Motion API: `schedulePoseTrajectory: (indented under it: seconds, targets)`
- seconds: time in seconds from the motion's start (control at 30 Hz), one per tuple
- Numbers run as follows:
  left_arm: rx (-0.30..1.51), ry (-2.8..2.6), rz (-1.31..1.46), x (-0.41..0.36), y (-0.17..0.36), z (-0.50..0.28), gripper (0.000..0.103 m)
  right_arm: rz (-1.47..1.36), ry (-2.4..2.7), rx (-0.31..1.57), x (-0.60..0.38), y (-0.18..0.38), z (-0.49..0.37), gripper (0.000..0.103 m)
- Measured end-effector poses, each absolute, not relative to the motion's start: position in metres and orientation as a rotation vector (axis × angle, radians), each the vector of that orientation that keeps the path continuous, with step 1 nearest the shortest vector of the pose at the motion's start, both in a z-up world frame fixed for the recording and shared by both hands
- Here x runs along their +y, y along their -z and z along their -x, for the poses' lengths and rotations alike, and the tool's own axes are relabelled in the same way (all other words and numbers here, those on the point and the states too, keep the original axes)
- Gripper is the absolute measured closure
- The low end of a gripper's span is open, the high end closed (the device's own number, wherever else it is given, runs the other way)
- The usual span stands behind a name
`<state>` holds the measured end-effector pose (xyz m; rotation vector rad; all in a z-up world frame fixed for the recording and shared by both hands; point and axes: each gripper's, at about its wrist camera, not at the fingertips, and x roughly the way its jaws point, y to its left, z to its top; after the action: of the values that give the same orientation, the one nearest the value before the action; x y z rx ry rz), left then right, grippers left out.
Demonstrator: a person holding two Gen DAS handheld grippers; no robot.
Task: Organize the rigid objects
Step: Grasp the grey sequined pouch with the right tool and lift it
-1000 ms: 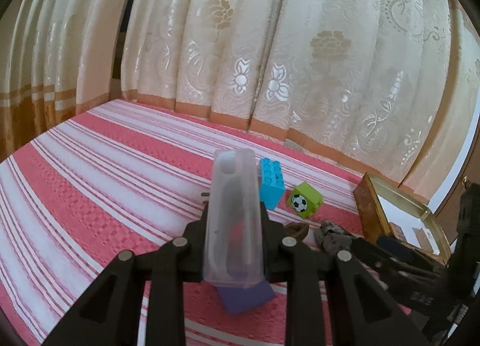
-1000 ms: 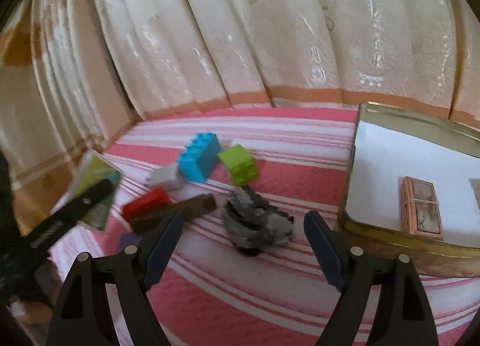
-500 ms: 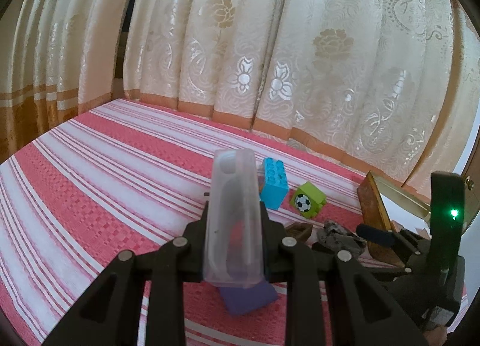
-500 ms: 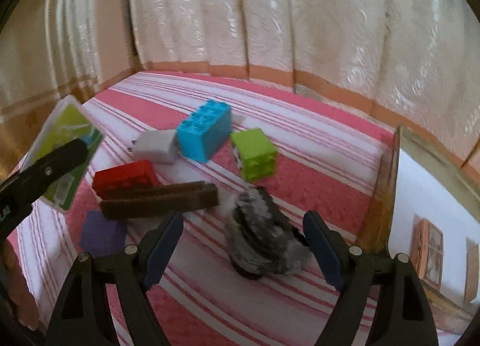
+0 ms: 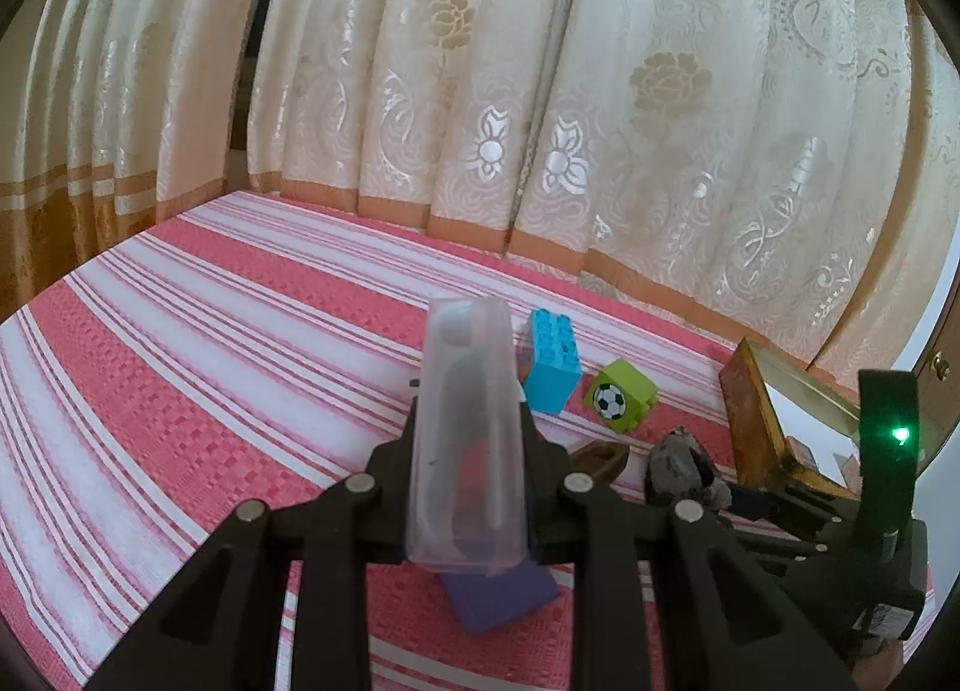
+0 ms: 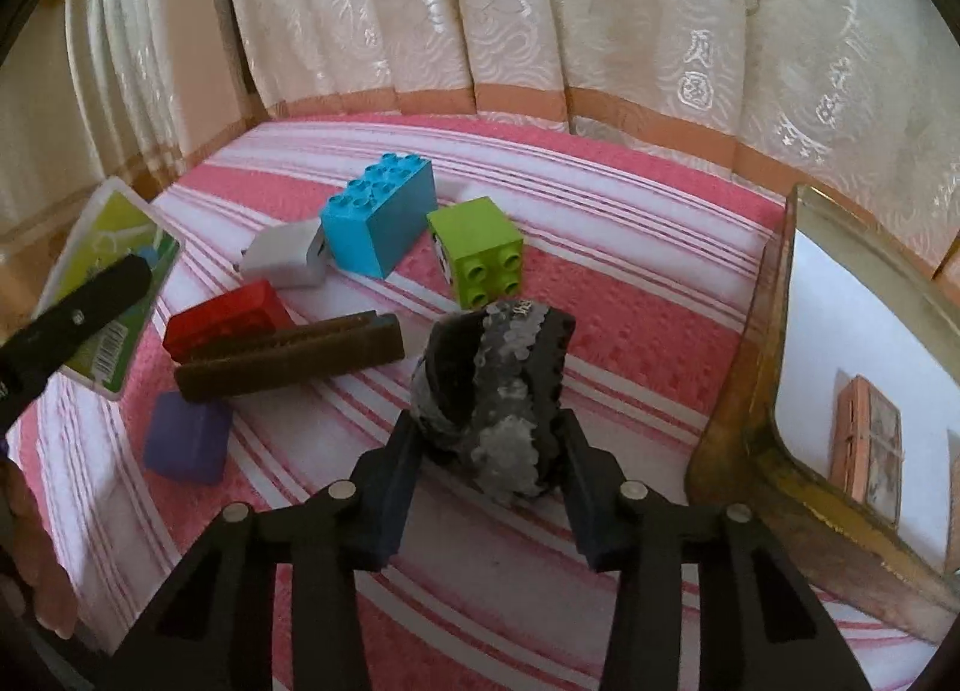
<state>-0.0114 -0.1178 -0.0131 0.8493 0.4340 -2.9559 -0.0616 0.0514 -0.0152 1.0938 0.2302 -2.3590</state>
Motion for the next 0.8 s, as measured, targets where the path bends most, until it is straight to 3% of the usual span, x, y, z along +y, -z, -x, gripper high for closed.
schedulePoseTrajectory:
  seconds: [0.17, 0.37, 0.8]
  targets:
    - [0.421, 2.965, -0.827, -0.116, 0.013, 0.011, 0.079, -1.068, 2.34, 0.077, 0.065, 0.013, 0.058, 0.06]
    - [0.317, 3.007, -0.732, -0.104, 0.007, 0.005, 0.079, -0.905, 2.416, 0.017, 0.08, -0.005, 0.04, 0.06]
    - [0.187, 3.03, -0.625, -0.081, -0.005, 0.001, 0.079, -0.708, 2.635, 0.109, 0.105, -0.025, 0.015, 0.06]
